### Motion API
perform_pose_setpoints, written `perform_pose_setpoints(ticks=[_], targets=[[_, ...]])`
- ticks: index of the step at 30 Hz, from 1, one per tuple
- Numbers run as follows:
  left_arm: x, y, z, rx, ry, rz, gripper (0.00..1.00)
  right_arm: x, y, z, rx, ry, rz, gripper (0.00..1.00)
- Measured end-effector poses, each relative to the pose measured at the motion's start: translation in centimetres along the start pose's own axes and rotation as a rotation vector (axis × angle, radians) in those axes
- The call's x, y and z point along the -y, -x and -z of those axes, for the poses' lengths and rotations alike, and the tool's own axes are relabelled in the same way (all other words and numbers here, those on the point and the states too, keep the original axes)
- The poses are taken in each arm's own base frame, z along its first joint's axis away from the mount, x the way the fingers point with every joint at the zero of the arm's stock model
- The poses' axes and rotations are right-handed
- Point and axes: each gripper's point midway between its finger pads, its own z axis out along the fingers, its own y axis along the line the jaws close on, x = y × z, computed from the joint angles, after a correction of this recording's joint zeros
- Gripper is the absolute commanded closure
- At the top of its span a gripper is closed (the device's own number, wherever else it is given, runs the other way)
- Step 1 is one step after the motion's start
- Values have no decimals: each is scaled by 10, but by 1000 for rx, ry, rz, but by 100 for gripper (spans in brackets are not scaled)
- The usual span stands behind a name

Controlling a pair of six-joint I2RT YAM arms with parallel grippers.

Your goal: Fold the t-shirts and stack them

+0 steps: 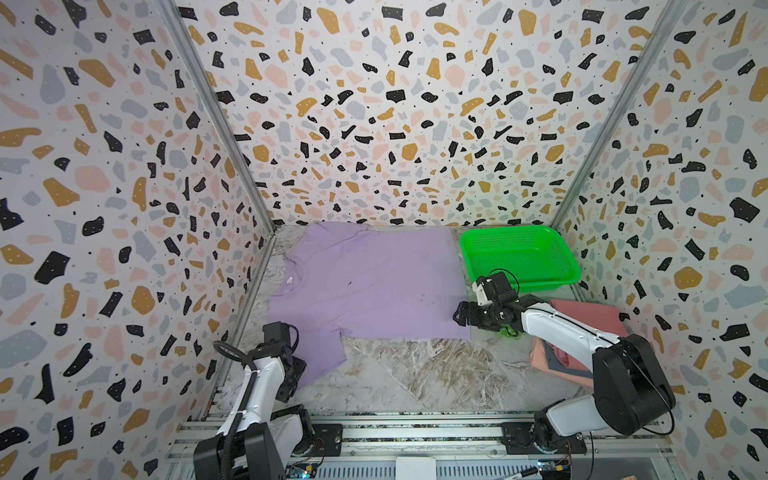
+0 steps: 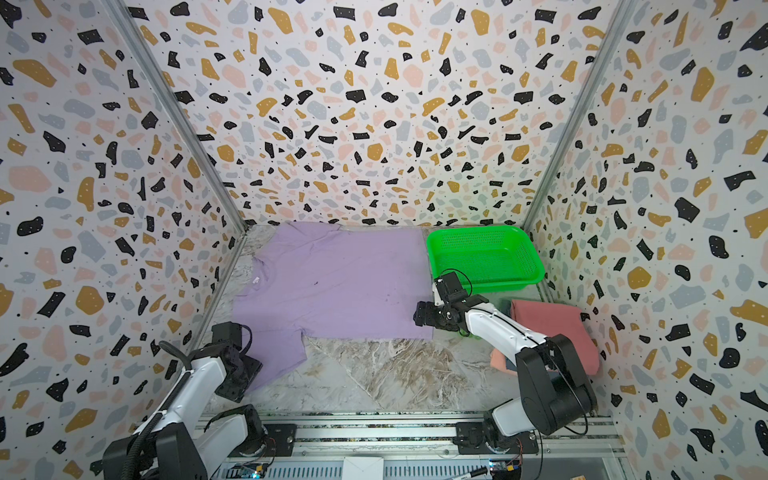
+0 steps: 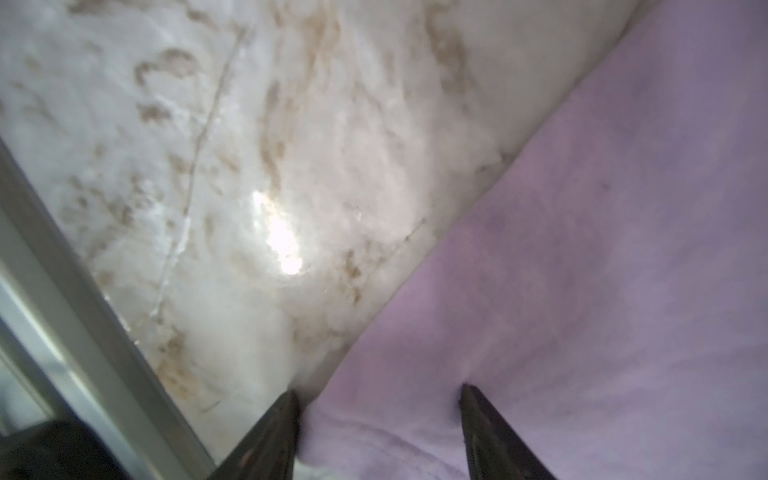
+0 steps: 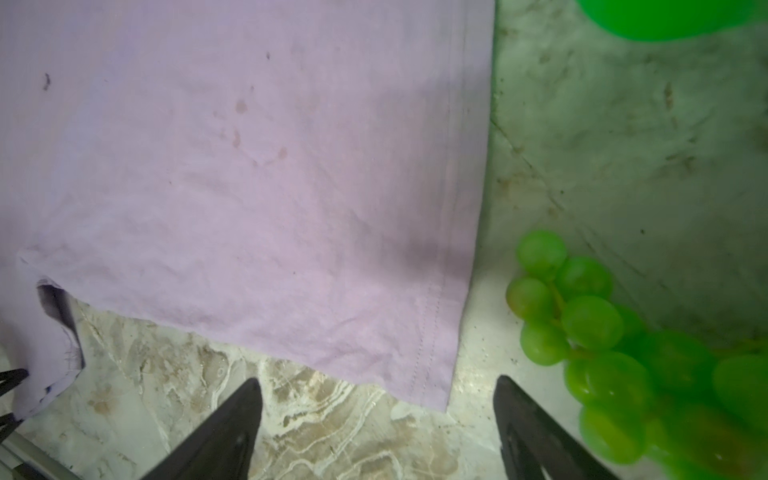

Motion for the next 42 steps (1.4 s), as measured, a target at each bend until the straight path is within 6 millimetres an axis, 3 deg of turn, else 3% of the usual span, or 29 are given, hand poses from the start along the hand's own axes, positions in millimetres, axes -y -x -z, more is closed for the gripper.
perform_pose_setpoints(ticks=[4,10,14,20,25,28,33,37,39,42], targets=[[15,2,0,-5,-71,7,82,5,-26,-8,-53,-44,9,14],[48,-3,2,-52,-235,18,98,8,-56,-23,-111,-109,14,21],[57,-5,4,-72,-275,11,99,2,-50,-31,-69,-124,25,25],[58,-2,10,-70,-264,-28,99,-6,-25,-44,6,-146,33,27],[69,13,25,-19,-285,-56,100,-4,-22,-50,13,-149,29,84],[74,22,34,12,-290,-78,100,-5,-21,-52,10,-140,24,100],[84,48,67,115,-293,-125,100,-10,-31,-46,-41,-117,62,100],[91,60,98,191,-316,-154,100,-21,-41,-23,-87,-71,98,100],[95,62,107,201,-336,-160,100,-31,-35,-12,-80,-36,106,100],[112,68,123,205,-382,-185,100,-46,-9,-3,-39,23,92,100]])
